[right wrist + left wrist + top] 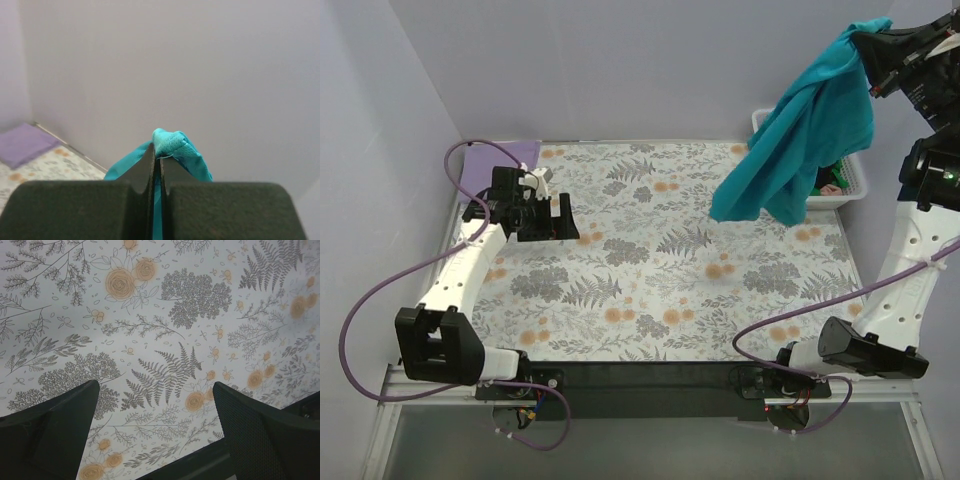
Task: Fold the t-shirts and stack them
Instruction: Move the tshirt to the center of the board
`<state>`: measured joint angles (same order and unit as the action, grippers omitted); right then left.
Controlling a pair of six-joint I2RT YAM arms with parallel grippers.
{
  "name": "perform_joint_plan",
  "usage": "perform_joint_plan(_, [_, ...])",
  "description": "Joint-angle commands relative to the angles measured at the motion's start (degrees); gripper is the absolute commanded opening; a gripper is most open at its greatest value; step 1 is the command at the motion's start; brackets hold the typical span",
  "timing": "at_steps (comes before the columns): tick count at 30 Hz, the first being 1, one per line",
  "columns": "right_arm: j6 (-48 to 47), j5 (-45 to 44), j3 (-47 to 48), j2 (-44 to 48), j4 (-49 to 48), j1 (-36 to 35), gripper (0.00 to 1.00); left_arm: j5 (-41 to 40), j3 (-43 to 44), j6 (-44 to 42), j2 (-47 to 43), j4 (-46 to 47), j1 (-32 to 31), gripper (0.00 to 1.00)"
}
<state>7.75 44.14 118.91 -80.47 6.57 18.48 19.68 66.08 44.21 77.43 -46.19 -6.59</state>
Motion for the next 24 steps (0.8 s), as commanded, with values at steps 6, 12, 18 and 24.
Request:
perform_joint_plan(6, [15.4,11.6,-12.4,6.0,-14.7,-10.6,0.01,9.8,4.0,1.5,-5.0,0.4,5.4,0.98])
perform_joint_plan(12, [3.4,6.5,-29.4,11.6,-0.5,-27.9,0.01,15.3,4.1,1.7,-7.8,1.3,9.3,0.98])
perform_joint_plan(18, [-15.8,-0.8,-47.5,12.9,11.8,-39.6,0.98,19.3,2.9,0.1,-9.3,2.6,9.6,0.98])
perform_joint_plan(24, [-23.3,-10.4,-52.7,10.9,25.4,-33.0,0.9,27.6,2.6,-9.5,-7.1,0.5,7.4,0.98])
